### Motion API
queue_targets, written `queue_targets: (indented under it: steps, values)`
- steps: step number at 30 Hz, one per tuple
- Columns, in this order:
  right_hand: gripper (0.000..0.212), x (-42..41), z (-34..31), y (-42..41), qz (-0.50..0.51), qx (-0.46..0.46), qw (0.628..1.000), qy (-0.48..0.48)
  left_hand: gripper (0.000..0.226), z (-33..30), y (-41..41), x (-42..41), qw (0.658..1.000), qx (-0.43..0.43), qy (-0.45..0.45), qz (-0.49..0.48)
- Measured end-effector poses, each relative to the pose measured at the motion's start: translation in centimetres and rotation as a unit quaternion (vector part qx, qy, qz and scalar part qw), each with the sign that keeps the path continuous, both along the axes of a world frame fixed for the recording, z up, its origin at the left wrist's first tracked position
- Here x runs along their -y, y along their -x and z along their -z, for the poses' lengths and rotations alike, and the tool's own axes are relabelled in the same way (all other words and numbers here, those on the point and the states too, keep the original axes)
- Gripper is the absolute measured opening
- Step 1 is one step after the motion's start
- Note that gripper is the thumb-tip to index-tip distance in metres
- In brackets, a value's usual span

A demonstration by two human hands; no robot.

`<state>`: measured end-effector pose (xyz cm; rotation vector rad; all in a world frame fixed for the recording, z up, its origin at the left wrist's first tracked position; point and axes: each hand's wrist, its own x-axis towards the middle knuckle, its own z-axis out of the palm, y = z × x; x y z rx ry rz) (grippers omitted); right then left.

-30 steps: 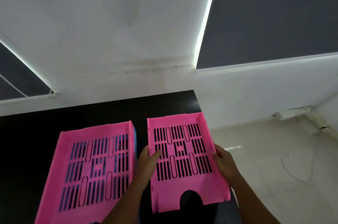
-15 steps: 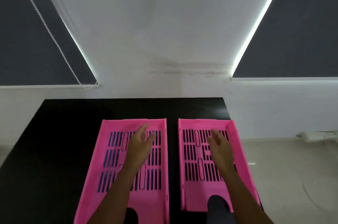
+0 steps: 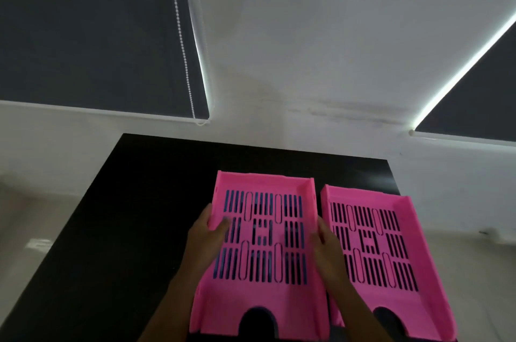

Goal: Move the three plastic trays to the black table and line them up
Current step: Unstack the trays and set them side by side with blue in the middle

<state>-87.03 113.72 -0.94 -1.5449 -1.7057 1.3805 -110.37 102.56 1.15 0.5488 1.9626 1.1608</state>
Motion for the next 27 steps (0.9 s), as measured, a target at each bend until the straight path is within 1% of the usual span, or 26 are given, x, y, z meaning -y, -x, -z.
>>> queue_targets:
  steps: [2,5,9,10,12,13,15,19,21,23,25,27]
  values:
    - [0.036,0.0,-1.0,1.4,0.010,-0.004,1.000,0.001,0.028,-0.6,1.6,0.2,1.000,0.001,-0.017,0.005]
    - [0.027,0.2,-2.7,5.1,0.002,-0.014,1.000,0.006,0.024,-1.9,5.5,1.1,0.999,-0.034,-0.028,-0.002]
    - [0.027,1.9,-3.9,12.5,-0.058,-0.062,0.996,-0.015,0.019,-2.6,12.0,3.8,0.996,-0.075,-0.013,-0.039]
    - [0.029,2.5,-3.9,14.5,-0.074,-0.068,0.995,-0.019,0.022,-2.8,13.7,4.6,0.995,-0.092,-0.002,-0.050]
    - [0.032,3.8,-3.5,18.4,-0.099,-0.079,0.992,-0.003,0.042,-2.5,16.9,6.4,0.989,-0.123,0.036,-0.079]
    - [0.033,4.4,-3.2,20.2,-0.110,-0.082,0.990,0.015,0.049,-2.3,18.5,7.2,0.985,-0.133,0.056,-0.093]
    - [0.034,5.8,-2.2,23.0,-0.129,-0.083,0.987,0.055,0.050,-1.7,21.2,8.7,0.979,-0.150,0.081,-0.110]
    - [0.040,7.9,0.2,26.0,-0.153,-0.060,0.980,0.110,0.048,-0.6,23.8,10.8,0.973,-0.171,0.119,-0.105]
    - [0.040,8.5,1.3,26.5,-0.154,-0.050,0.978,0.132,0.044,0.7,24.3,11.3,0.974,-0.161,0.127,-0.098]
    - [0.043,8.8,2.2,26.6,-0.154,-0.031,0.977,0.147,0.037,2.1,24.3,11.6,0.977,-0.148,0.131,-0.081]
    - [0.045,9.0,2.8,26.5,-0.152,-0.021,0.975,0.161,0.022,3.1,24.1,11.8,0.979,-0.140,0.134,-0.066]
    - [0.046,9.0,2.9,26.4,-0.149,-0.017,0.975,0.164,0.020,3.7,24.0,11.8,0.978,-0.148,0.131,-0.064]
